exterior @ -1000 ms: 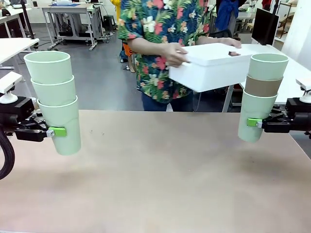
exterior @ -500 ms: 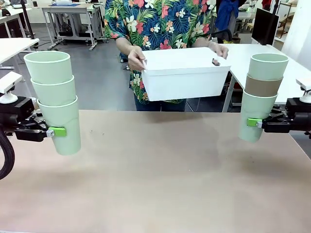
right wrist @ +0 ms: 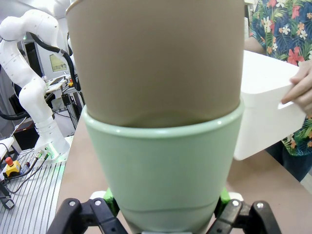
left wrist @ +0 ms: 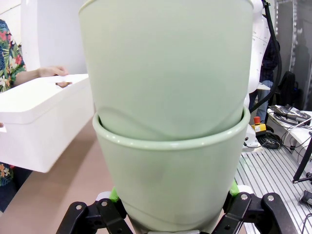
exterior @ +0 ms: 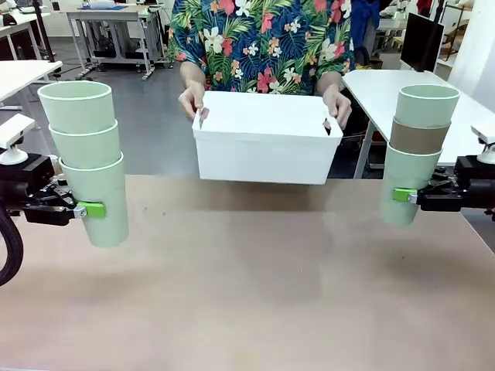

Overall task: Stack the cups and store them in the basket.
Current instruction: Place the stack of Reusable plastic cups into the Pantry Basket.

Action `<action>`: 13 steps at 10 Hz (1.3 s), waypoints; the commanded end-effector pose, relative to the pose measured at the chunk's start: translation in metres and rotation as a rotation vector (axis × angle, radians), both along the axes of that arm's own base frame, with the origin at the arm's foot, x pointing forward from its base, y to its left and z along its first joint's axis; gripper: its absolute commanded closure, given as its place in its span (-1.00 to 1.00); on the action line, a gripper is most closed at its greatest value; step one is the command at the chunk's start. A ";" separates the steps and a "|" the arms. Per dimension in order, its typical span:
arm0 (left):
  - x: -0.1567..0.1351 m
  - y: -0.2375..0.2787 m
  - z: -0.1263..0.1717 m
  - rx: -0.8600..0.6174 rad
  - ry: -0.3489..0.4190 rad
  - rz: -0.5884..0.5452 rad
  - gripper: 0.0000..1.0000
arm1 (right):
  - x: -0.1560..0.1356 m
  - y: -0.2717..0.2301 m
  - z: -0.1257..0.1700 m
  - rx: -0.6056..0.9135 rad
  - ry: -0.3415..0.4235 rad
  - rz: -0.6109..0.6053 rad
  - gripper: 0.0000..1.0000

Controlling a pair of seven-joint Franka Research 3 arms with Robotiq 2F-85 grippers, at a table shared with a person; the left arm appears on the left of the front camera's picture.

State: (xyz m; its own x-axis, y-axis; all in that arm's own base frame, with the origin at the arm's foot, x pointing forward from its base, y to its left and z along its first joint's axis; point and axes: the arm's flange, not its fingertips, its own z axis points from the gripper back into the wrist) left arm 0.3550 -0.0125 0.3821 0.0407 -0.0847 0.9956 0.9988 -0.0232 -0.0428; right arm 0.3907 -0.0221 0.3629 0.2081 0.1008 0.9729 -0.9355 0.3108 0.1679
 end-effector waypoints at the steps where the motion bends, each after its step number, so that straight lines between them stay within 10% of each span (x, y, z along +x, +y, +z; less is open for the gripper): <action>1: -0.001 -0.001 0.005 0.000 0.006 -0.003 -0.73 | 0.000 0.000 0.003 0.000 -0.010 -0.002 -0.71; 13: -0.001 -0.001 0.005 0.000 0.006 -0.003 -0.73 | 0.000 0.000 0.003 0.000 -0.010 -0.002 -0.71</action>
